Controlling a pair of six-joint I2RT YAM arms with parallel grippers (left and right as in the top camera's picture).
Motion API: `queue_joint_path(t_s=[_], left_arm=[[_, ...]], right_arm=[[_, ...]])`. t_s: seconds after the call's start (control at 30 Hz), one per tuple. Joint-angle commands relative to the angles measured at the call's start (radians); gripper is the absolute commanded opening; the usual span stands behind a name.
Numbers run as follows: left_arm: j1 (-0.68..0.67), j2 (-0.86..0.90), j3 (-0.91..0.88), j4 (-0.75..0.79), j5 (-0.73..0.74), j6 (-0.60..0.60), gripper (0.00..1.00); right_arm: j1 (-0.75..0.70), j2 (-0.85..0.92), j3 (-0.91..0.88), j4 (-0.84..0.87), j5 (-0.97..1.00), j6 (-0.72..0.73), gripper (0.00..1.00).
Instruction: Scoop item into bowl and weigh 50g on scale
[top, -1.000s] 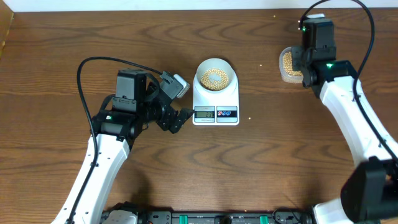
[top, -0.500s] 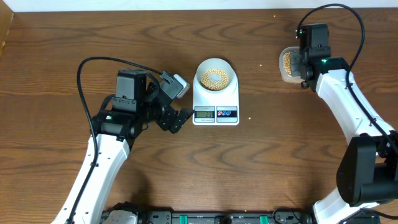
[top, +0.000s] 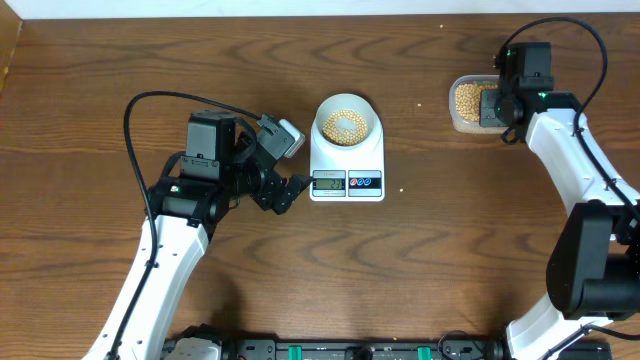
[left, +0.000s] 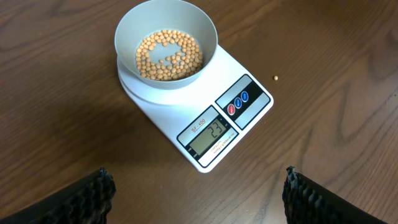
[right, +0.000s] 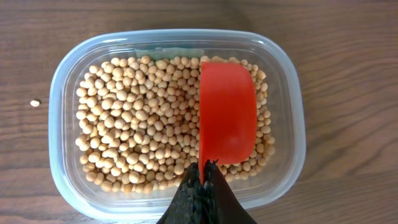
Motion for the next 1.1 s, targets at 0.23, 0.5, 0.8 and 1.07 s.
queue_joint_path(t_s=[0.23,0.5,0.8,1.07], left_arm=[[0.002,-0.01,-0.007,0.0,0.005,-0.005,0.89],[0.002,-0.01,-0.007,0.0,0.006,-0.005,0.89],[0.002,-0.01,-0.007,0.0,0.006,-0.005,0.89],[0.002,-0.01,-0.007,0.0,0.006,-0.005,0.89]], right_arm=[[-0.026,0.003,-0.007,-0.035,-0.202,-0.041,0.01],[-0.04,0.003,-0.007,-0.038,-0.298,-0.055,0.01],[-0.097,0.003,-0.007,-0.038,-0.44,-0.055,0.01],[-0.14,0.003,-0.012,-0.037,-0.521,-0.063,0.01]])
